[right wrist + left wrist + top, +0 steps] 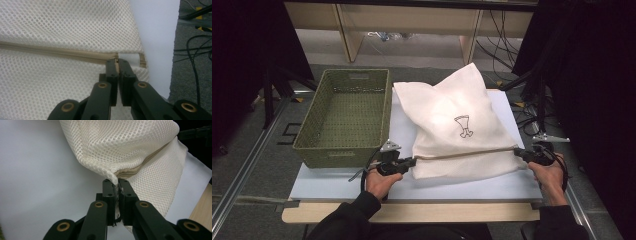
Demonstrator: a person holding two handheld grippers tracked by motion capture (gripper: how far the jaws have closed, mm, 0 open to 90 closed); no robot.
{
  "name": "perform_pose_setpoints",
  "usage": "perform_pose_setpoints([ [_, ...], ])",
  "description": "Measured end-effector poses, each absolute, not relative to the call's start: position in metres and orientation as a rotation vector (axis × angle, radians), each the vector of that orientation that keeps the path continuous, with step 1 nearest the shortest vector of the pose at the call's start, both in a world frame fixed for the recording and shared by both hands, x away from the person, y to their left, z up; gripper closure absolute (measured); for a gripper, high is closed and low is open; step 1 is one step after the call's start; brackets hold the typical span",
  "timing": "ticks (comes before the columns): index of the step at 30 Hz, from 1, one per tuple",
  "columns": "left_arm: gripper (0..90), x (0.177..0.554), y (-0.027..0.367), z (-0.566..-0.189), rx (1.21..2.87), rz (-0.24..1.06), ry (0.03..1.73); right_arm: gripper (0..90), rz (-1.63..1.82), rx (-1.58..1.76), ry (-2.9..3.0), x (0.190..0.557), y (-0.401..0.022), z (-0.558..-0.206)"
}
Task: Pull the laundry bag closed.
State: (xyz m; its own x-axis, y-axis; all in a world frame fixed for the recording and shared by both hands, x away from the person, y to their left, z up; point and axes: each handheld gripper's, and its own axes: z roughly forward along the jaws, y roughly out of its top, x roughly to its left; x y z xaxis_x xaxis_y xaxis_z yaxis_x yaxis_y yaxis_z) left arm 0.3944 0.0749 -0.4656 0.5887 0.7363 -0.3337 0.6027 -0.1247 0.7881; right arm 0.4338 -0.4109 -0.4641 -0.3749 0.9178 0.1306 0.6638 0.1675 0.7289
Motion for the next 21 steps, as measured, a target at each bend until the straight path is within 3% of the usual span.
perform_pose_setpoints([
  [21, 81.7, 0.399, 0.077, -0.472, 1.875, 0.304, 1.12, 86.5, 1.047, 1.478, 2.16, 0.427, -0.399, -0.467],
])
